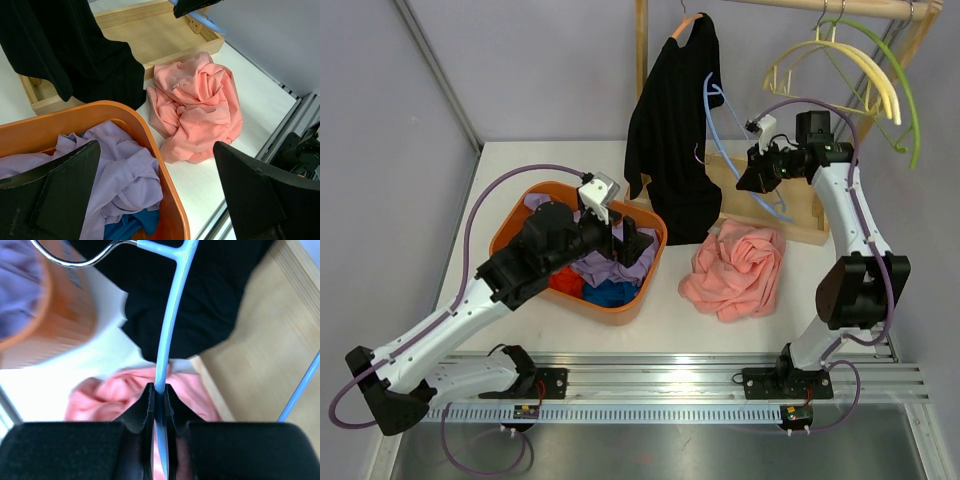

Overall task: Remove the t-shirt from the hanger
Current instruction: Hang the hanger back to the clothesline with the right arm

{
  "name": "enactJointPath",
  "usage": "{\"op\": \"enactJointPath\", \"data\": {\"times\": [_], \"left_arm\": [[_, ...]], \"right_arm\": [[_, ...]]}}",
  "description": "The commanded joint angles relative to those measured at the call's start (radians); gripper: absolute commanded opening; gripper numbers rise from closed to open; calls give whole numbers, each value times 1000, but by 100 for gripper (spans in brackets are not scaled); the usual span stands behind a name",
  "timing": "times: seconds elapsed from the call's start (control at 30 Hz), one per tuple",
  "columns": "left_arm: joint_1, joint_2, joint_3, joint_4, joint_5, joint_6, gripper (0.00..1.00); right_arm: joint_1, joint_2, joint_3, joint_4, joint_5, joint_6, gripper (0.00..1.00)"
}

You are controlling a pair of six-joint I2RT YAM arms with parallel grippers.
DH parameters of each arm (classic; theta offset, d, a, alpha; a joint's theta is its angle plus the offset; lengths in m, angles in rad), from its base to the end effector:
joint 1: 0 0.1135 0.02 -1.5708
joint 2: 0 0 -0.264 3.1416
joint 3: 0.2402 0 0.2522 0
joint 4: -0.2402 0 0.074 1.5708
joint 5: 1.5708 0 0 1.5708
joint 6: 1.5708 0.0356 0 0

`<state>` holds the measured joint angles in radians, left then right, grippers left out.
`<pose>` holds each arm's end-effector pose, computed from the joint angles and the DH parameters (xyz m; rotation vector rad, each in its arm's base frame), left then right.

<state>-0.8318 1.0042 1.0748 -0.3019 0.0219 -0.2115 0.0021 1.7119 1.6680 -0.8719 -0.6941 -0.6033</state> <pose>0.1510 -0.1669 0.3883 0.5857 1.7742 -0.7550 0.3662 0.0235 0.3437 -0.9425 2.0828 0.5556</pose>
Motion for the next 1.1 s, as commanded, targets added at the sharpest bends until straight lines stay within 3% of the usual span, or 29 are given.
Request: {"op": "enactJointPath", "data": {"times": [0.0, 0.23, 0.57, 0.77, 1.07], "left_arm": [[3, -13, 57, 37, -14, 21, 99], [3, -44, 56, 43, -16, 32, 99], [3, -49, 45, 73, -11, 3, 99], [3, -23, 62, 104, 21, -17, 99], [3, -10, 63, 119, 44, -65, 99]], "right_arm": [[7, -96, 56, -18, -171, 107, 0], [6, -138, 108, 22, -297, 330, 0], [10, -199, 51, 270, -392, 650, 0], [13, -157, 171, 384, -312, 1011, 0], [7, -11, 418, 455, -229, 1394, 0]]}}
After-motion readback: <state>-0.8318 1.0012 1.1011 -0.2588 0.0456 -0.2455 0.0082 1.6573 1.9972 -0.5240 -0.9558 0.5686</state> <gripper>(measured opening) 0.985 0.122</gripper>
